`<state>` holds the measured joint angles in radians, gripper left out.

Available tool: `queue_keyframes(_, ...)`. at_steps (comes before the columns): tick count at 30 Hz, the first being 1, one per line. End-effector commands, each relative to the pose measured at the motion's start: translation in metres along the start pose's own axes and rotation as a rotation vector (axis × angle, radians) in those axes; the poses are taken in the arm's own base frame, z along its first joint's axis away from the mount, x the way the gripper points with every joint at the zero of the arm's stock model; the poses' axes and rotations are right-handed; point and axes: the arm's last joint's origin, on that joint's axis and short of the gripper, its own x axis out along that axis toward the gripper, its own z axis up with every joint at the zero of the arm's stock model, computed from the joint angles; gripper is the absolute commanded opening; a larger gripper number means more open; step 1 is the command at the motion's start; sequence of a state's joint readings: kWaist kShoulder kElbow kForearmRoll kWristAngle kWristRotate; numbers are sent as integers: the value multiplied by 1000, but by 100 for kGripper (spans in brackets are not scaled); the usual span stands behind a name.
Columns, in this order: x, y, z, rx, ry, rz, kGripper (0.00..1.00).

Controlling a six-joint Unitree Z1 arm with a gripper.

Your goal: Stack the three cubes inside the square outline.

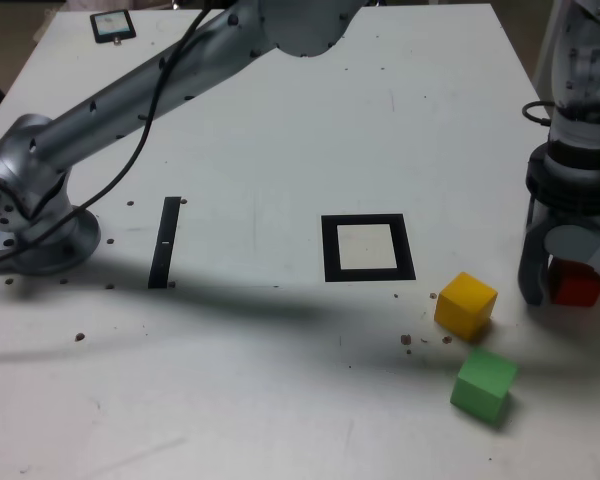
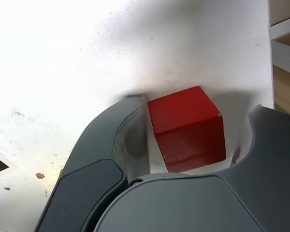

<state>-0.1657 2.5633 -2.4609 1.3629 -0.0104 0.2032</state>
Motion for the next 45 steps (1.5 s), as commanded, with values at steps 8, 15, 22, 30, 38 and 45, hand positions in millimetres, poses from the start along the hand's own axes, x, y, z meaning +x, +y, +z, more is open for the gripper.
queue_keyframes(8, -10, -1, -5, -14, 3, -1, 35)
queue_keyframes(15, -10, -1, -11, -30, 30, -16, 30)
queue_keyframes(22, -40, -5, -22, -13, 9, 9, 23)
queue_keyframes(30, -106, -11, -67, -10, -20, 77, 22)
queue_keyframes(38, -119, -13, -133, -102, -13, 112, 22)
queue_keyframes(45, -113, -10, -172, -217, 66, 90, 22)
